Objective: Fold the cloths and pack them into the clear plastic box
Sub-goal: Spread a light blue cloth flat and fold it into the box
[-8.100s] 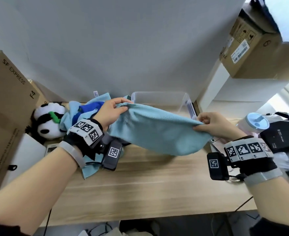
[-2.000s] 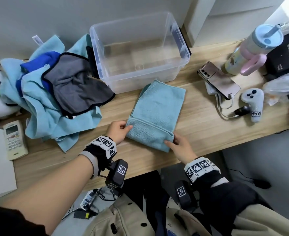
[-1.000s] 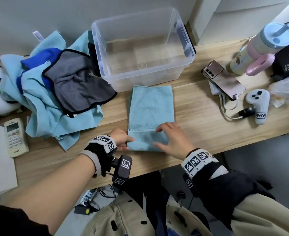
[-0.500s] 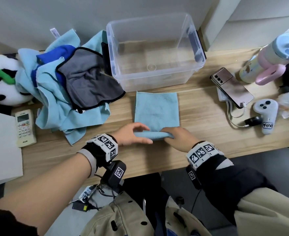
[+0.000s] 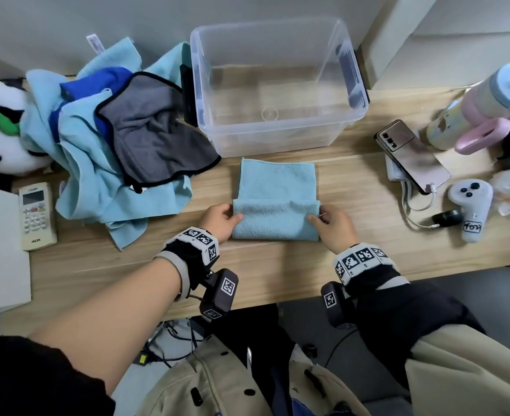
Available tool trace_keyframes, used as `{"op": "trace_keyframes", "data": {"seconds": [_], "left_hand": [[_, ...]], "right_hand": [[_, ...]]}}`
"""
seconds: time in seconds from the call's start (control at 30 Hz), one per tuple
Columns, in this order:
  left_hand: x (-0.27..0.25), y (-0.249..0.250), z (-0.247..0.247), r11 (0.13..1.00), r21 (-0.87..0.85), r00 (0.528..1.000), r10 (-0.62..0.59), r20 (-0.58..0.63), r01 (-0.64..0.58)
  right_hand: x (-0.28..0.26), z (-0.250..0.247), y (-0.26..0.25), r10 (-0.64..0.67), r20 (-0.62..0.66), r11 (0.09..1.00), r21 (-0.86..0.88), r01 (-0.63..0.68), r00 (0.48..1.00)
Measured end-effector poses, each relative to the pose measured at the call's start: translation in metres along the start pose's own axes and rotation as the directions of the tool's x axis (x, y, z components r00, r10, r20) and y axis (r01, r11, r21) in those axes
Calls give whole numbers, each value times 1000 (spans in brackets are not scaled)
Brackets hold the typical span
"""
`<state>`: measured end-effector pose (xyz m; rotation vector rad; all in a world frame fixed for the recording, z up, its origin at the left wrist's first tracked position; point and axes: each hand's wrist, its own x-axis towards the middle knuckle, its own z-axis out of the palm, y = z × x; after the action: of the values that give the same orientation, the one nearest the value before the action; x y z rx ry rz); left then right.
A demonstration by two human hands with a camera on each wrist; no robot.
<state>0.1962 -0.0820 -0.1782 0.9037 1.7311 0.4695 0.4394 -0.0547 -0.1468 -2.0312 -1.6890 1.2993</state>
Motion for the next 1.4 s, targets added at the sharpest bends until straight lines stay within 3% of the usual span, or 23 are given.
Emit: {"op": "trace_keyframes", "data": {"seconds": [0.23, 0.3, 0.37, 0.43, 0.53, 0.63, 0.7, 0.8, 0.87, 0.97, 1.03, 1.17, 1.27, 1.4], "left_hand": [[4, 12, 0, 984, 167, 996, -58, -65, 68], [4, 13, -1, 980, 165, 993, -111, -33, 115], [1, 14, -3, 972, 165, 986, -169, 0, 166], [-3, 15, -6, 963, 153, 972, -230, 42, 221], [-12, 20, -15, 943, 172, 950, -301, 85, 283], [-18, 20, -22, 927, 224, 940, -327, 97, 299], [-17, 18, -26, 939, 256, 968, -250, 39, 232], [-19, 19, -30, 949, 308, 992, 95, -84, -65], [-30, 28, -28, 949, 207, 971, 237, 28, -238], [-38, 32, -25, 949, 206, 941, 174, 291, -239], [-35, 25, -25, 928, 293, 936, 128, 329, -231], [-29, 12, -25, 968, 221, 987, 94, 129, -121], [-25, 3, -25, 996, 81, 998, 31, 45, -35], [-15, -2, -21, 996, 59, 998, -61, -32, 63]], "right_hand": [[3, 10, -2, 100, -106, 986, -122, -113, 989], [0, 10, -2, -32, -162, 981, -195, 0, 986], [-3, 11, -1, -277, -162, 927, -303, 220, 947], [-7, 10, -2, -453, 2, 817, -400, 416, 891], [-10, 12, -1, -430, 339, 666, -507, 548, 837], [-9, 14, 0, -440, 383, 649, -490, 583, 812], [-7, 12, -5, -465, 339, 702, -423, 574, 818], [-3, 9, -16, -386, 368, 772, -374, 514, 846], [2, 6, -21, -296, 405, 829, -341, 443, 865], [10, 3, -25, -238, 385, 899, -259, 352, 892], [14, 2, -24, -213, 300, 944, -181, 275, 930], [23, 7, -14, -123, 103, 992, -12, 125, 987], [28, 15, -8, -77, 74, 997, 26, 75, 994], [31, 22, -13, -62, 45, 997, -34, 64, 997]]}}
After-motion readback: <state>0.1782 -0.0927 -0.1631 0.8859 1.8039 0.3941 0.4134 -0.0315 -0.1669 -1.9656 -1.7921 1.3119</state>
